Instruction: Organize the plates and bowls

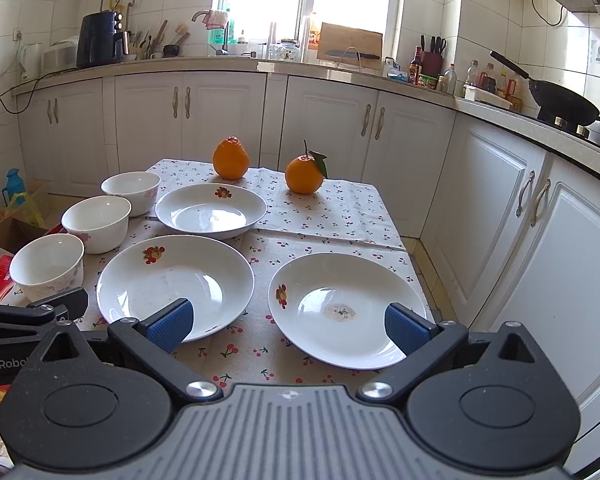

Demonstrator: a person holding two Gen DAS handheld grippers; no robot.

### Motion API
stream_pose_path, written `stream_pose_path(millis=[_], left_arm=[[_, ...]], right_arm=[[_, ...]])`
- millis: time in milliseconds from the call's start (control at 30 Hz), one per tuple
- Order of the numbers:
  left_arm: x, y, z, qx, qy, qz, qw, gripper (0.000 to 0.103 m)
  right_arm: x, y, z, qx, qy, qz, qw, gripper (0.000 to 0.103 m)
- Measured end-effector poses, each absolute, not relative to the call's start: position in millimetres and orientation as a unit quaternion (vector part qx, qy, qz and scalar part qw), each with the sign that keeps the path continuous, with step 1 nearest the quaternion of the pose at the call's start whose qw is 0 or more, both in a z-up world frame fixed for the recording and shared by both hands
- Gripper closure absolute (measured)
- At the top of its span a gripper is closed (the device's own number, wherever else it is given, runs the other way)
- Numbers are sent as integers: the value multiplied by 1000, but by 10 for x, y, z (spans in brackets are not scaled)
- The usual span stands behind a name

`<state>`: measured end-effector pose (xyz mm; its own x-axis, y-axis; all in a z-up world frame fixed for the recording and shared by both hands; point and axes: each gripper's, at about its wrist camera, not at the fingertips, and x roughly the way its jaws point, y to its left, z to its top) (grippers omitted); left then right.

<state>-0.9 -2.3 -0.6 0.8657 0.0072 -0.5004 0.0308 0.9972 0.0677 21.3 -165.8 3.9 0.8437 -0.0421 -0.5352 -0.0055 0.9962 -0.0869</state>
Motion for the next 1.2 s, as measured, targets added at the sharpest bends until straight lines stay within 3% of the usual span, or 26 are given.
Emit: stream_pose_path(millis=[1200], left_arm=[[-18,-5,12,35,258,-6,965,1]], right_arm=[[183,-1640,68,-50,274,-10,961,0]])
